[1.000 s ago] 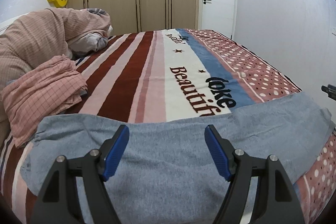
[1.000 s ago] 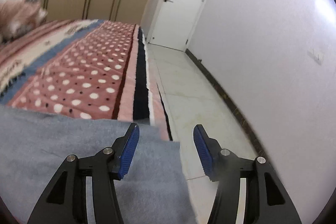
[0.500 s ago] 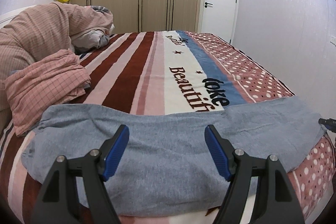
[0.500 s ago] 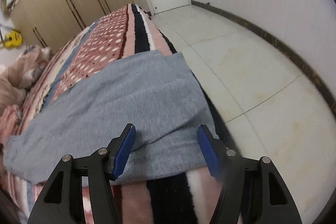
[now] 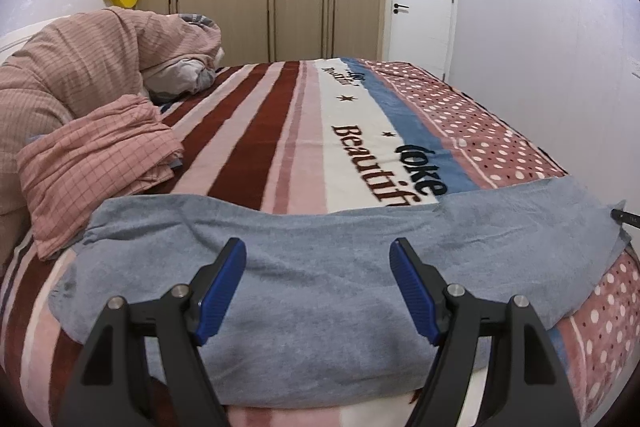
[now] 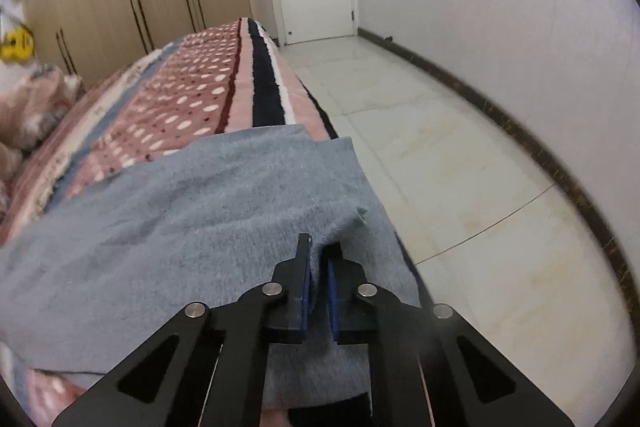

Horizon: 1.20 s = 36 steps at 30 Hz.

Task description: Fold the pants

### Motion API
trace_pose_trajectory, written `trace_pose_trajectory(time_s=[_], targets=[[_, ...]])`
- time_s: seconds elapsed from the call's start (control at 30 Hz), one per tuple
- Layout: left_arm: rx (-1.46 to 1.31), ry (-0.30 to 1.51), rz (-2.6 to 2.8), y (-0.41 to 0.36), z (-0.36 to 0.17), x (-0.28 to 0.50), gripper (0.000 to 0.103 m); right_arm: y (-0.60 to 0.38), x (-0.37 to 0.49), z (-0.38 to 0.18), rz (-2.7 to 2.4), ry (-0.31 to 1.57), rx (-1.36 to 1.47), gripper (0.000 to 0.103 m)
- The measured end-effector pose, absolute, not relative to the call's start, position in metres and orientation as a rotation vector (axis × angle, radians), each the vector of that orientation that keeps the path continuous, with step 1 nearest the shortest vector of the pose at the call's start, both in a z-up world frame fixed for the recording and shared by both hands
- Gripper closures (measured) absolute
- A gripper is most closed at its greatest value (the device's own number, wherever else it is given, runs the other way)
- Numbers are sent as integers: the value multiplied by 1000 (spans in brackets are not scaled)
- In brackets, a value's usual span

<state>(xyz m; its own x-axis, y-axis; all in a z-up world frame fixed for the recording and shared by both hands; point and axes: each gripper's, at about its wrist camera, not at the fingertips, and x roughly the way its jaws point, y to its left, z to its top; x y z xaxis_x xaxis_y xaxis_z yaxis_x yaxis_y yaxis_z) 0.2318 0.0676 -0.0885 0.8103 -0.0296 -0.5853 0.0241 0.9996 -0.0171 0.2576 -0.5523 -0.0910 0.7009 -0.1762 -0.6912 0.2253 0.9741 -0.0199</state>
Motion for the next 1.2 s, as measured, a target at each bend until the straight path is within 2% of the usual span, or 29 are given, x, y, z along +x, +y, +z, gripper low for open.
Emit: trace_pose_trajectory(time_s=[0.13, 0.23, 0.43, 0.5, 0.53, 0.6, 0.63, 0.67, 0.9, 1.2], targets=[[-3, 613, 0, 78, -87, 223, 32, -538, 240, -74, -308, 651, -75, 103], [-26, 618, 9, 88, -88, 217, 32, -535, 233, -71, -327, 651, -153, 103], [-56, 620, 10, 99, -88, 211, 32, -564, 231, -77, -205, 729, 129, 100], [-52, 616, 14, 100, -88, 210, 32, -570, 235, -82, -201, 762, 175, 76], [-52, 616, 16, 100, -88, 210, 32, -572, 238, -84, -206, 776, 191, 75], [-55, 618, 16, 100, -89, 212, 32, -576, 245, -89, -199, 795, 211, 77], [-57, 619, 16, 100, -90, 212, 32, -575, 249, -91, -206, 801, 205, 81], [-58, 622, 15, 100, -91, 213, 32, -571, 252, -93, -220, 803, 174, 101], [-55, 633, 14, 97, -94, 209, 32, -542, 236, -79, -322, 715, -75, 103], [-93, 622, 48, 117, -93, 199, 32, -562, 216, -89, -327, 800, 9, 103]])
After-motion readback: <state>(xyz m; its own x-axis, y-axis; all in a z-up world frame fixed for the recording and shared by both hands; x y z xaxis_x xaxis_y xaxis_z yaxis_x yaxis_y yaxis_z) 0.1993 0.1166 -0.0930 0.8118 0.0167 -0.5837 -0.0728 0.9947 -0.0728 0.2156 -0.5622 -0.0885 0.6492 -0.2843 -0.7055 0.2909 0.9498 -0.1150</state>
